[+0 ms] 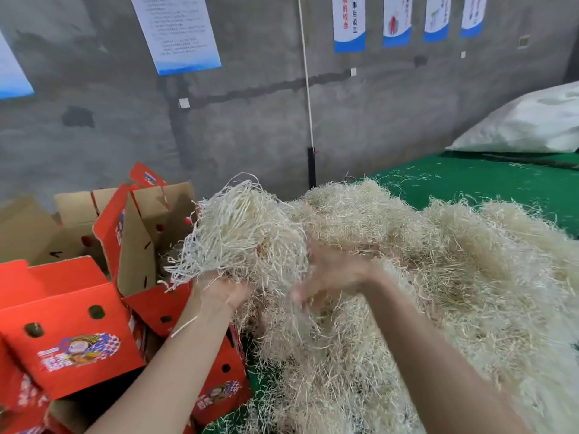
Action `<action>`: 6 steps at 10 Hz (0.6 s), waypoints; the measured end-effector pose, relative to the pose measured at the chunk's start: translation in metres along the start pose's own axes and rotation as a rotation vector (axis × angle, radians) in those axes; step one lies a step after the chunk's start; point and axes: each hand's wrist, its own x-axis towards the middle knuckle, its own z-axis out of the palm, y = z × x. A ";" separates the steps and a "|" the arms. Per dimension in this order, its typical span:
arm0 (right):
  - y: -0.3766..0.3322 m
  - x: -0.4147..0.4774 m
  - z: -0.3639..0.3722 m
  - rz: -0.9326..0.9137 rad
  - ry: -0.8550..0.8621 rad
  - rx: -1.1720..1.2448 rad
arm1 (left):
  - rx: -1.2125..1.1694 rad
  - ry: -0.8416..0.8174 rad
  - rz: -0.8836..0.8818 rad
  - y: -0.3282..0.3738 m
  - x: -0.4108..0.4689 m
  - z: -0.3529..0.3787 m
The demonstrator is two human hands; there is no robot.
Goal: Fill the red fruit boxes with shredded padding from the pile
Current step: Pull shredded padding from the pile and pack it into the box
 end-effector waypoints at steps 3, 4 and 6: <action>0.075 0.027 0.031 0.208 0.366 0.381 | 0.087 -0.500 -0.133 -0.023 0.023 -0.022; 0.062 0.022 0.023 0.188 0.421 0.468 | 0.691 -0.648 0.248 -0.026 0.018 -0.006; 0.038 0.022 0.026 0.042 0.457 0.096 | 1.592 -0.393 0.500 -0.055 0.007 0.027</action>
